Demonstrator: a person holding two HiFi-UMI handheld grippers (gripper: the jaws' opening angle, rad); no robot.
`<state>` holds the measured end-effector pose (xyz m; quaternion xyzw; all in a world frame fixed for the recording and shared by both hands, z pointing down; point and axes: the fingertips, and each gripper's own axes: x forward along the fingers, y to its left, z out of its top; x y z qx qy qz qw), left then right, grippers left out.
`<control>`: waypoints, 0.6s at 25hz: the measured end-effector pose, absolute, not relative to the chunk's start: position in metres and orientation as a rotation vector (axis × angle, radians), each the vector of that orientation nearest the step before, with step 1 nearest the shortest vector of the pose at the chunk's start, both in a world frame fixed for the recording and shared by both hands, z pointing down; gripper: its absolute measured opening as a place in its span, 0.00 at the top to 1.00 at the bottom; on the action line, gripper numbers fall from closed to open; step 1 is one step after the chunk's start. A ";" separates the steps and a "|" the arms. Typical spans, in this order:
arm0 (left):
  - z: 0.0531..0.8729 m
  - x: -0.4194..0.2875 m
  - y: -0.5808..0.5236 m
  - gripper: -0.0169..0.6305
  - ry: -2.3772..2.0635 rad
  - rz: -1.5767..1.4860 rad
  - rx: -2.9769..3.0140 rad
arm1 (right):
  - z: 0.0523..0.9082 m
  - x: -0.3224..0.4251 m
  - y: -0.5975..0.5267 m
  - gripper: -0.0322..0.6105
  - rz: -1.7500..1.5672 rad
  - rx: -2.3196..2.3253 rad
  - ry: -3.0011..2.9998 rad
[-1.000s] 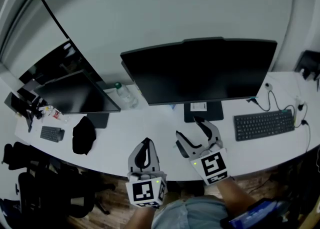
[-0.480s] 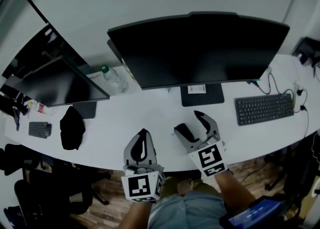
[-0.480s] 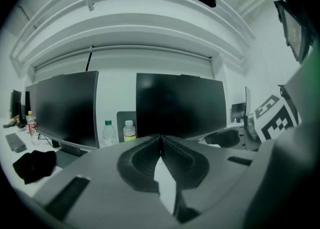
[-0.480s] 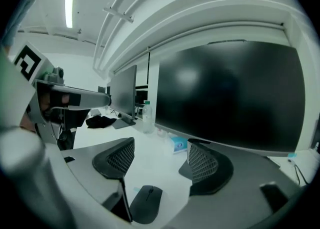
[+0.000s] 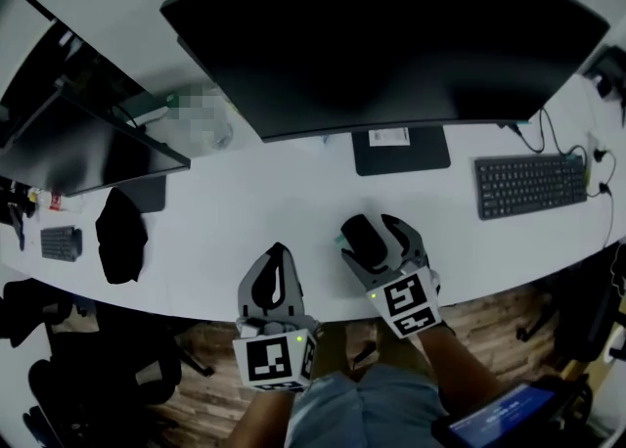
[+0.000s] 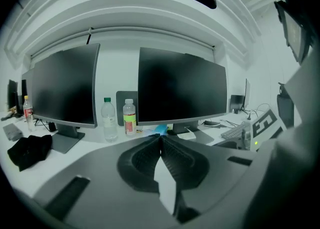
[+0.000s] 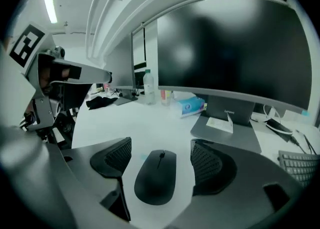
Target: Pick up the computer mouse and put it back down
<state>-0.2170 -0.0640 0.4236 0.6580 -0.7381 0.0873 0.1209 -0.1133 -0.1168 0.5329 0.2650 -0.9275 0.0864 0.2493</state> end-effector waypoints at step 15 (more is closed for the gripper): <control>0.465 -0.230 -0.058 0.96 -2.085 0.320 1.862 | 0.599 -0.105 -0.104 0.31 0.340 0.733 -2.344</control>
